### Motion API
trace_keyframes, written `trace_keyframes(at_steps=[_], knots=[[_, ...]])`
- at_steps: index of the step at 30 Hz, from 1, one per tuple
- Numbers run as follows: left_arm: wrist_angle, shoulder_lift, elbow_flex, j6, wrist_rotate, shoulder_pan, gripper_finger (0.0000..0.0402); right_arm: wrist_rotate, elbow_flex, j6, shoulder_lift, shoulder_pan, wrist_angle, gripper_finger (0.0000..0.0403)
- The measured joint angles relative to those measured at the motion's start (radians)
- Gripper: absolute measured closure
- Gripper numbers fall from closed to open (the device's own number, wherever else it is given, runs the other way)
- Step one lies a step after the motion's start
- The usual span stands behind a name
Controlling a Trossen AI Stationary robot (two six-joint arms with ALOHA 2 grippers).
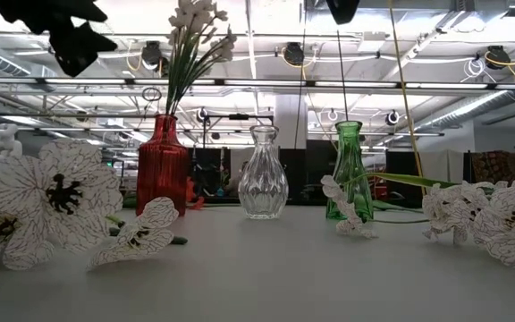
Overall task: Sort flowers into vase by color
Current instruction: Put the right white flower into the red flower vase
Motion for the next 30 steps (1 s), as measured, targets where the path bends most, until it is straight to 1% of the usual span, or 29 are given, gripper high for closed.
trace_keyframes(at_steps=[4, 7, 10, 13, 17, 21, 26, 30], knots=[[0.066, -0.004, 0.000, 0.011, 0.000, -0.050, 0.0210, -0.001, 0.000, 0.013, -0.007, 0.000, -0.039, 0.0190], [0.144, 0.001, 0.000, 0.046, 0.002, -0.097, 0.0210, -0.002, 0.000, 0.062, -0.026, 0.000, -0.097, 0.0190], [0.206, 0.008, 0.003, 0.061, 0.027, -0.144, 0.0210, 0.003, 0.000, 0.125, -0.051, 0.024, -0.170, 0.0190], [0.206, 0.018, 0.023, 0.080, 0.026, -0.189, 0.0210, 0.029, 0.000, 0.183, -0.066, 0.098, -0.261, 0.0190], [0.212, 0.046, 0.045, 0.133, 0.016, -0.240, 0.0210, 0.151, 0.000, 0.293, -0.065, 0.233, -0.382, 0.0190], [0.212, 0.081, 0.059, 0.161, -0.028, -0.278, 0.0210, 0.246, 0.000, 0.439, -0.065, 0.350, -0.485, 0.0190], [0.211, 0.138, 0.085, 0.190, -0.078, -0.304, 0.0210, 0.264, 0.000, 0.670, -0.043, 0.442, -0.648, 0.0190], [0.211, 0.193, 0.124, 0.194, -0.107, -0.316, 0.0210, 0.260, 0.000, 0.777, 0.005, 0.461, -0.798, 0.0190]])
